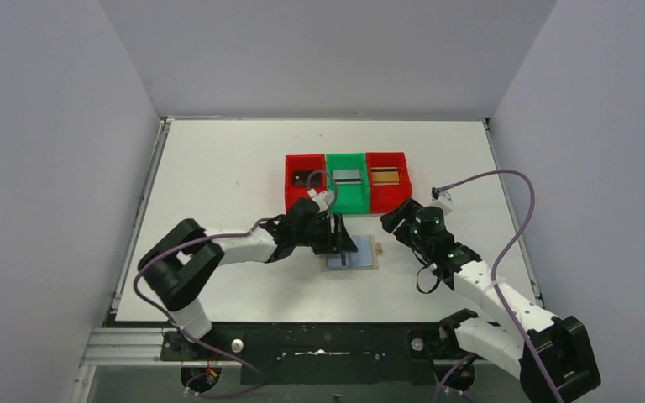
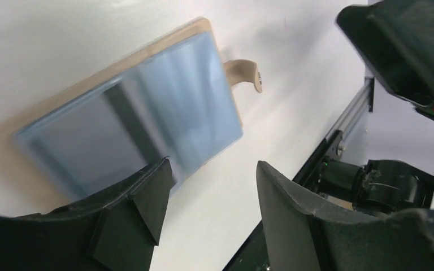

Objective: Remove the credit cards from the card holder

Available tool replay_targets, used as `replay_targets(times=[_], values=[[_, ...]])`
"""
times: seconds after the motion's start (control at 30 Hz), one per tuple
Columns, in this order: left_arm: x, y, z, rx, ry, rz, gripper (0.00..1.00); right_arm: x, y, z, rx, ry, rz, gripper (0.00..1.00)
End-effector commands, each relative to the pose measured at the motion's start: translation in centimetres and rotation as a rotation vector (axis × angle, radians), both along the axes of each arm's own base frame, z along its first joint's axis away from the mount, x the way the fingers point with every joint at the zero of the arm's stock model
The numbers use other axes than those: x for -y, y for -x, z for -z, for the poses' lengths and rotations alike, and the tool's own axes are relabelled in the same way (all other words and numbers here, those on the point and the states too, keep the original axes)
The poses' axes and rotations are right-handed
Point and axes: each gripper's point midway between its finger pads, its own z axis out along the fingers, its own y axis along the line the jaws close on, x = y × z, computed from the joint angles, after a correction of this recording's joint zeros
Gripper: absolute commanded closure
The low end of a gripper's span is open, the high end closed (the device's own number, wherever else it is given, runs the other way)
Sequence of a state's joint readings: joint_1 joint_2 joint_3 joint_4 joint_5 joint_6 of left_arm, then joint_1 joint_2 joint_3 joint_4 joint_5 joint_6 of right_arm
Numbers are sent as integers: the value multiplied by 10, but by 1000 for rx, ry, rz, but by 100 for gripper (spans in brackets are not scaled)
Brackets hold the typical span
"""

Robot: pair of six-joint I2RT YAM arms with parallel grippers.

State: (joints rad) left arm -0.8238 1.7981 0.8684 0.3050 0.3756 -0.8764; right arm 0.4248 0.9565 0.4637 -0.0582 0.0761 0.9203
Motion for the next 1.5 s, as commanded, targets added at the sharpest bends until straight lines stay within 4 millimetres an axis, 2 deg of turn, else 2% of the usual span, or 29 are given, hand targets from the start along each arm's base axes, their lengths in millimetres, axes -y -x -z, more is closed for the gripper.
replay_targets(times=[0.0, 0.1, 0.23, 0.27, 0.4, 0.53, 0.73, 0.77, 0.83, 0.93, 1.1, 1.27, 1.47], values=[[-54, -33, -40, 188, -72, -245, 43, -23, -12, -10, 33, -20, -118, 43], [-90, -38, -47, 211, -123, -369, 43, -47, -10, -3, 13, -73, -222, 46], [-125, -45, -49, 196, -144, -469, 43, -79, -2, 8, -6, -81, -334, 48], [-133, -41, -42, 179, -157, -476, 43, -87, 0, 11, -12, -63, -359, 48], [-141, -39, -42, 164, -141, -478, 43, -110, 5, 25, -69, -53, -434, 49], [-133, -39, -45, 169, -115, -435, 45, -123, 6, 37, -108, -77, -474, 51], [-108, -35, -50, 169, -58, -320, 49, -130, 13, 50, -152, -105, -508, 58], [-105, -32, -45, 159, -67, -301, 49, -130, 15, 53, -164, -108, -511, 59], [-94, -33, -49, 164, -62, -265, 50, -132, 18, 57, -178, -122, -518, 62], [-83, -31, -42, 151, -72, -226, 51, -129, 21, 65, -200, -132, -509, 63], [-64, -29, -39, 140, -62, -173, 56, -120, 23, 78, -246, -160, -479, 68], [-52, -26, -22, 106, -104, -128, 59, -113, 25, 84, -267, -175, -459, 68], [-48, -21, 0, 58, -153, -99, 69, -114, 26, 90, -286, -192, -467, 72]])
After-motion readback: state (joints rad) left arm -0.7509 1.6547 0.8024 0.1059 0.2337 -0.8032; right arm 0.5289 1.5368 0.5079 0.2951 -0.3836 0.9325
